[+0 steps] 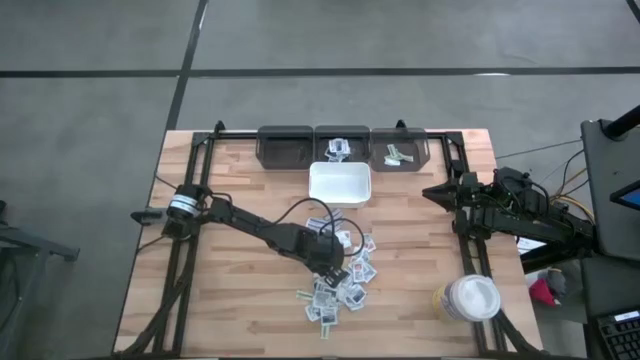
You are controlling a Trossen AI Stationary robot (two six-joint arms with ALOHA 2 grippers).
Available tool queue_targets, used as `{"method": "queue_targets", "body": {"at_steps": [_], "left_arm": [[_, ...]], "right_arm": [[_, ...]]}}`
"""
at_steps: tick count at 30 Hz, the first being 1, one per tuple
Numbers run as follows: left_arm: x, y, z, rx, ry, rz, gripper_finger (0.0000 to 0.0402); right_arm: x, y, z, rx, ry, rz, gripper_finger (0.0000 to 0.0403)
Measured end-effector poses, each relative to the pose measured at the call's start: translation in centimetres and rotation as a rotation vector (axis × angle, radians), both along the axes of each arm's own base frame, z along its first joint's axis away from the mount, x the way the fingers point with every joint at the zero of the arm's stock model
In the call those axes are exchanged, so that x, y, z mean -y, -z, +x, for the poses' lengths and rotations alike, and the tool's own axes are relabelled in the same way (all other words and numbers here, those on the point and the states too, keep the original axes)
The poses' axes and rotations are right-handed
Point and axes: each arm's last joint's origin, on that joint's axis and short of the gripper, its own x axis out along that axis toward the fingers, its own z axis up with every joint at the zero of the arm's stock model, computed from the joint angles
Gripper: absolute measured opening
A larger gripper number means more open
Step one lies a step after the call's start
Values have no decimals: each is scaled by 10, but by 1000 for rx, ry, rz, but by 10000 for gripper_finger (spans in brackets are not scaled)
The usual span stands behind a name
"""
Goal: Pick & Place First Aid Supplies
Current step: Put the blue alcohol pad into the middle gray bin
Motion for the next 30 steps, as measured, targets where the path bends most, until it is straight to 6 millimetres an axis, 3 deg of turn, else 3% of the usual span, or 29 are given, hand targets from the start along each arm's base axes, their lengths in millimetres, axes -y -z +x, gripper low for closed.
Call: {"method": "queue_targets", "body": {"at_steps": [30], "left_arm": [[0, 10, 2, -30, -14, -19, 0]], "right_arm": [[0, 0, 0, 0, 0, 0, 38]]}}
